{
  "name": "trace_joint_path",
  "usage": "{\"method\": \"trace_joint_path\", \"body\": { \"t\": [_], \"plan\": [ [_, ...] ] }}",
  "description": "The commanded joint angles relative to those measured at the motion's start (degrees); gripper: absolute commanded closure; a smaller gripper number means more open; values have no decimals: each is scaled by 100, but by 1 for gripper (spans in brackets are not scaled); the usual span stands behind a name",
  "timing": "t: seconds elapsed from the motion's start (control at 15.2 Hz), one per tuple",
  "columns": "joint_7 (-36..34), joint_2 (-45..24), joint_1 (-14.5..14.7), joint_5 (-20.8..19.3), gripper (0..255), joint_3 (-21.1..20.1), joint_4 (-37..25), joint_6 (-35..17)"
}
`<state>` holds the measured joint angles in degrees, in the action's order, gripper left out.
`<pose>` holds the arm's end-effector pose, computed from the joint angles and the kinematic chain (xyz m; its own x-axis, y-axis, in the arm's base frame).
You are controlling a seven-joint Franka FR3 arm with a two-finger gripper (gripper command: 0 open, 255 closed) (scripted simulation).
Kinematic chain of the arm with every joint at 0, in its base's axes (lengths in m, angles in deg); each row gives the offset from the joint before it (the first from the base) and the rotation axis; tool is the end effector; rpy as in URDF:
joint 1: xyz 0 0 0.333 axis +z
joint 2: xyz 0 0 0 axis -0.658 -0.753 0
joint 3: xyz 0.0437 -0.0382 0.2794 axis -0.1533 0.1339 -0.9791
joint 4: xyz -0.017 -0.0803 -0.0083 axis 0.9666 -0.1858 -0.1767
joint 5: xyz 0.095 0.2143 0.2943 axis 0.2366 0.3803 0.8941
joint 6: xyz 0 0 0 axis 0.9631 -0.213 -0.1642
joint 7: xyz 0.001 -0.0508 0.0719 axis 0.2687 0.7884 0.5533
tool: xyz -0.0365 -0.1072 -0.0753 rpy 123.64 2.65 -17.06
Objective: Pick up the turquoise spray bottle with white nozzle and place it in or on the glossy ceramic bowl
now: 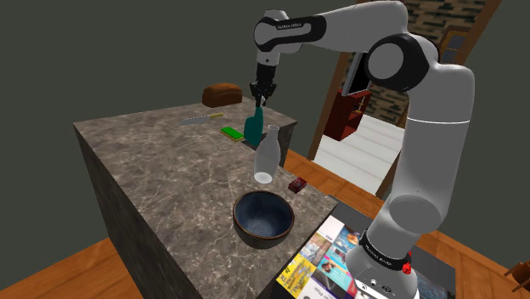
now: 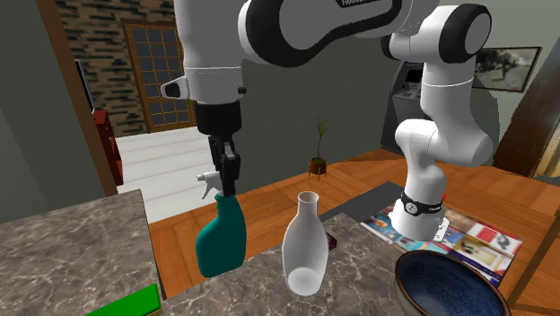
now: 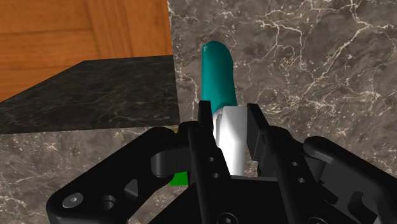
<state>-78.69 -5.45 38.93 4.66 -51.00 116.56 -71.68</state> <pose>0.6162 -0.1093 0.4432 0.9887 -0.1496 -0.0061 -0.1496 -0.9887 -0.0027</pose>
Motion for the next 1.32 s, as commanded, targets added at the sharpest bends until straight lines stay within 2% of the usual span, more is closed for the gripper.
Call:
{"method": "trace_joint_path", "body": {
  "t": [0.0,1.06,1.25],
  "plan": [
    [-10,12,2,-4,255,0,-139,152],
    [-12,-217,-62,29,255,12,-1665,1450],
    [-264,493,166,-94,255,-54,-780,1265]
  ]
}}
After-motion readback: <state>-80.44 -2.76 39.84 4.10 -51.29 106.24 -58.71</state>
